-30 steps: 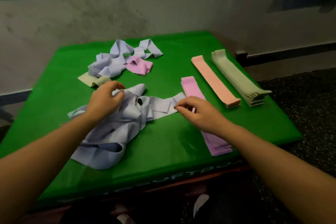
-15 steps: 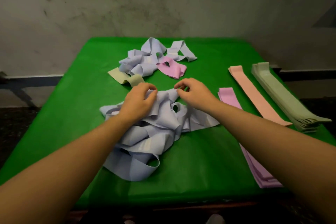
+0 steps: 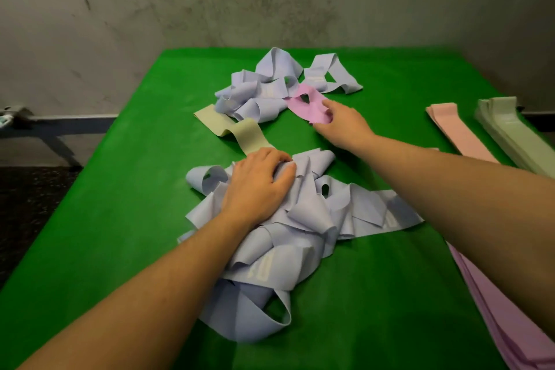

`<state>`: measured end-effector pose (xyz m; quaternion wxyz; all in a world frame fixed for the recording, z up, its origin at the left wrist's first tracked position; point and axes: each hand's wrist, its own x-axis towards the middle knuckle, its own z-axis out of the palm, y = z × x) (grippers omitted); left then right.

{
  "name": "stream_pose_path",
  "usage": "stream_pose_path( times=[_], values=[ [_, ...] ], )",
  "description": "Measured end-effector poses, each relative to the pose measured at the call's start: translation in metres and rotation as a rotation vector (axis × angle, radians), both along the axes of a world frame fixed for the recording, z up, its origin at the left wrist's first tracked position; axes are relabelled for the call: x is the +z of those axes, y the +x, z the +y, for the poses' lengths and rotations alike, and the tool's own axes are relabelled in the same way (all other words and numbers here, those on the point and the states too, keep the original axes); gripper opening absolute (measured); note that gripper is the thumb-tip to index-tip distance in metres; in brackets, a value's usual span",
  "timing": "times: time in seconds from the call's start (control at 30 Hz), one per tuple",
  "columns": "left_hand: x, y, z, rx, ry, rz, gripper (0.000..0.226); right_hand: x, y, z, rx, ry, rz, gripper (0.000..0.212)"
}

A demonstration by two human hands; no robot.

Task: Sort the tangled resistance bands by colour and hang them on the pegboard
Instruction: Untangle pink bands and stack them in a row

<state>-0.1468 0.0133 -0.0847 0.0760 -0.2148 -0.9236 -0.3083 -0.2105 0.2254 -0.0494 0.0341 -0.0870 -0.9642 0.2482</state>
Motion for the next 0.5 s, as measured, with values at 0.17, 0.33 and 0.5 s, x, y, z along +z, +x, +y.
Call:
stream_pose_path(
  times=[0.17,0.33,0.5],
  values=[
    [-0.001,-0.001,-0.001,-0.01,-0.006,0.017,0.029,-0.014,0.008,-0.003,-0.015,0.099,0.114,0.016],
    [0.002,0.001,-0.001,-0.016,-0.009,0.013,0.025,-0.002,0.036,-0.002,0.048,-0.071,0.102,0.032],
    [0.01,0.001,-0.001,-0.034,-0.041,-0.051,0.028,0.026,0.07,0.001,0.087,-0.215,0.209,0.021]
  ],
)
